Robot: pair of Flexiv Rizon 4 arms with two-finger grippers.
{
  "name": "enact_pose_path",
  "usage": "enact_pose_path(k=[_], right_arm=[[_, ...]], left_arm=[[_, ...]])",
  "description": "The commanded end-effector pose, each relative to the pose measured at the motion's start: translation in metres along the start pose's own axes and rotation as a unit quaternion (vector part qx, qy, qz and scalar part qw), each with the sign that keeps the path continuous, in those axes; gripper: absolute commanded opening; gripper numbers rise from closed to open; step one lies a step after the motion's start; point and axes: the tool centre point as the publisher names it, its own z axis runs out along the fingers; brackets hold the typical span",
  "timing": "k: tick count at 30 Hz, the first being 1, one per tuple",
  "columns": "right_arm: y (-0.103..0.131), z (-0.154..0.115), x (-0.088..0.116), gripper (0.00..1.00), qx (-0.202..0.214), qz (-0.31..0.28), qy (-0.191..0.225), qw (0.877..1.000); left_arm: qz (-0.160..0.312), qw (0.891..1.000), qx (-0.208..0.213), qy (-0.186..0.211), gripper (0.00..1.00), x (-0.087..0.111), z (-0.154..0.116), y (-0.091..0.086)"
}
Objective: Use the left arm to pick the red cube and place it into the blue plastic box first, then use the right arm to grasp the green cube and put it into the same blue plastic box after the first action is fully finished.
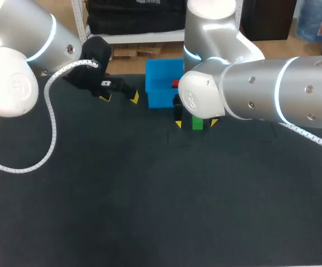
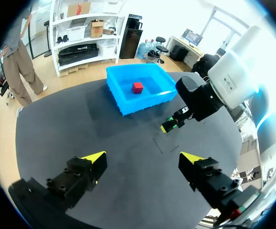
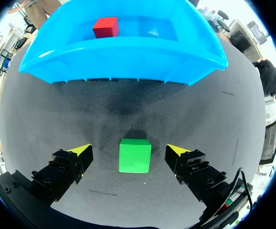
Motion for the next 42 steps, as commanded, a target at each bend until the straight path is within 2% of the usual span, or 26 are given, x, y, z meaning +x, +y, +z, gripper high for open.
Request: enact_pose_path(k=[1, 2, 3, 4, 5, 6, 18, 25, 33, 42], right_arm=[[-0.001, 0.002, -0.003, 1.00, -0.001, 0.001, 0.001, 1.000], [-0.001, 0.002, -0.003, 1.00, -0.001, 0.002, 0.001, 1.000], [-0.001, 0.002, -0.003, 0.87, -0.002, 0.002, 0.001, 1.000], [-0.001, 0.002, -0.003, 0.47, -0.002, 0.002, 0.001, 1.000], [-0.001, 0.003, -0.003, 0.31, -0.003, 0.002, 0.002, 1.000], [-0.001, 0.003, -0.004, 0.00, -0.003, 0.002, 0.002, 1.000], [0.002, 0.003, -0.006, 0.00, -0.006, -0.002, 0.007, 1.000], [0.005, -0.028, -0.005, 0.00, -0.008, -0.003, 0.002, 1.000], [0.000, -0.062, -0.002, 0.00, -0.002, -0.011, 0.008, 1.000], [-0.006, -0.092, 0.000, 0.00, 0.001, -0.020, -0.005, 1.000]], left_arm=[[0.001, 1.000, 0.003, -0.001, 1.00, 0.000, 0.000, 0.001], [0.001, 1.000, 0.003, -0.001, 1.00, 0.000, 0.000, 0.001], [0.001, 1.000, 0.003, -0.001, 1.00, 0.000, 0.000, 0.001], [0.001, 1.000, 0.003, -0.001, 1.00, 0.000, 0.000, 0.001], [0.001, 1.000, 0.003, -0.001, 1.00, 0.000, 0.000, 0.001], [0.001, 1.000, 0.003, -0.001, 1.00, 0.000, 0.000, 0.001], [0.001, 1.000, 0.003, -0.001, 1.00, 0.000, 0.000, 0.001], [0.001, 1.000, 0.003, -0.001, 1.00, 0.000, 0.000, 0.001], [0.001, 1.000, 0.003, -0.001, 1.00, 0.000, 0.000, 0.001], [0.001, 1.000, 0.003, -0.001, 1.00, 0.000, 0.000, 0.001]])
